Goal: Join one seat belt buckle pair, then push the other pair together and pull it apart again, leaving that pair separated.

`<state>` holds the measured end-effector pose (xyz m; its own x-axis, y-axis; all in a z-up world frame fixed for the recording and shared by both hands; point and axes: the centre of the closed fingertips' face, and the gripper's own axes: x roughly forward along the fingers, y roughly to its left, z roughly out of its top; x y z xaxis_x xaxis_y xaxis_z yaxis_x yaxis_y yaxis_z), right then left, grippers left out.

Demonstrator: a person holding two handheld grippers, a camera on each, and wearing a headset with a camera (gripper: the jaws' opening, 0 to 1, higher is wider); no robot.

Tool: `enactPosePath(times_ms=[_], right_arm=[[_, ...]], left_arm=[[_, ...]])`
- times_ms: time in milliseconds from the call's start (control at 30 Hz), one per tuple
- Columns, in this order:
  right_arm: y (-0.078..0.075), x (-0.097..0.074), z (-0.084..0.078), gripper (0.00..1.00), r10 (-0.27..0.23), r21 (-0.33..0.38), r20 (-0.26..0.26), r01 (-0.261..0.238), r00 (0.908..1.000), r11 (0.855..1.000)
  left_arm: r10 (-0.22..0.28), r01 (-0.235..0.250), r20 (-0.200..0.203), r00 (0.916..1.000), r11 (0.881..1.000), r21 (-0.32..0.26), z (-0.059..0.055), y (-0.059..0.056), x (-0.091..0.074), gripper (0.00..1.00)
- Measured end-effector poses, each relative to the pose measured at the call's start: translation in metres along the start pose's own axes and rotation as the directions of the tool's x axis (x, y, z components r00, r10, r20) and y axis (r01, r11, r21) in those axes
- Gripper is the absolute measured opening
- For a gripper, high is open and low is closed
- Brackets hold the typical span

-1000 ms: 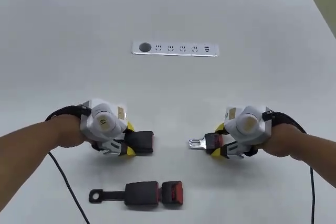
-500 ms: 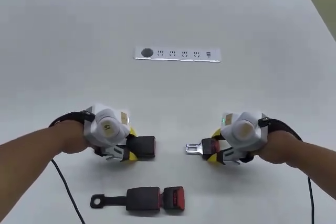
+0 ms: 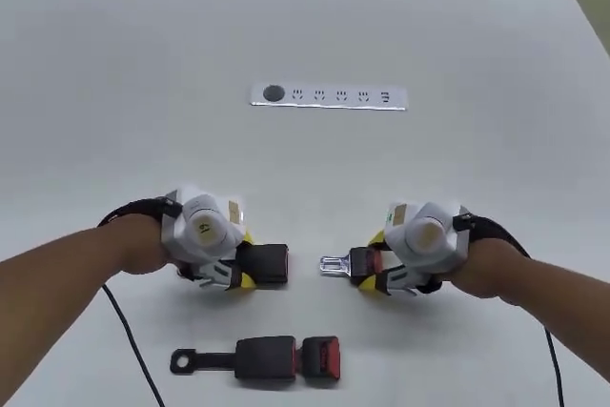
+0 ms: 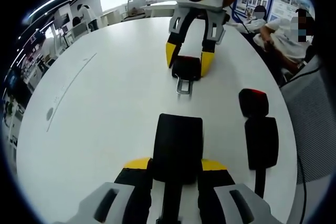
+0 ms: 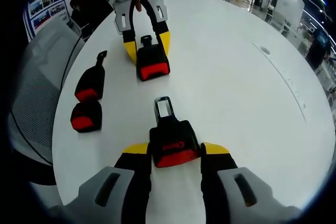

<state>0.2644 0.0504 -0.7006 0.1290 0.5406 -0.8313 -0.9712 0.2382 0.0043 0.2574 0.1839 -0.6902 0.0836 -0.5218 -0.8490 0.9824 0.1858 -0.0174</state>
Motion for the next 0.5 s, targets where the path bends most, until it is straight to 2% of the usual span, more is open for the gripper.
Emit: enactPosePath(times_ms=[367, 400, 500], right_arm=[[0.009, 0.012, 0.02, 0.34, 0.014, -0.026, 0.004, -0.014, 0.9999, 1.0], [0.005, 0.012, 0.02, 0.35, 0.013, -0.024, 0.002, -0.013, 0.9999, 1.0], [0.006, 0.013, 0.024, 0.34, 0.017, -0.024, 0.001, -0.016, 0.9999, 1.0]], left_arm=[[-0.004, 0.004, -0.001, 1.0, 1.0, 0.001, 0.002, 0.0, -0.001, 0.34], [-0.004, 0.004, -0.001, 1.0, 1.0, 0.002, 0.002, -0.001, -0.001, 0.34], [-0.004, 0.004, -0.003, 1.0, 1.0, 0.003, 0.001, 0.0, 0.0, 0.34]])
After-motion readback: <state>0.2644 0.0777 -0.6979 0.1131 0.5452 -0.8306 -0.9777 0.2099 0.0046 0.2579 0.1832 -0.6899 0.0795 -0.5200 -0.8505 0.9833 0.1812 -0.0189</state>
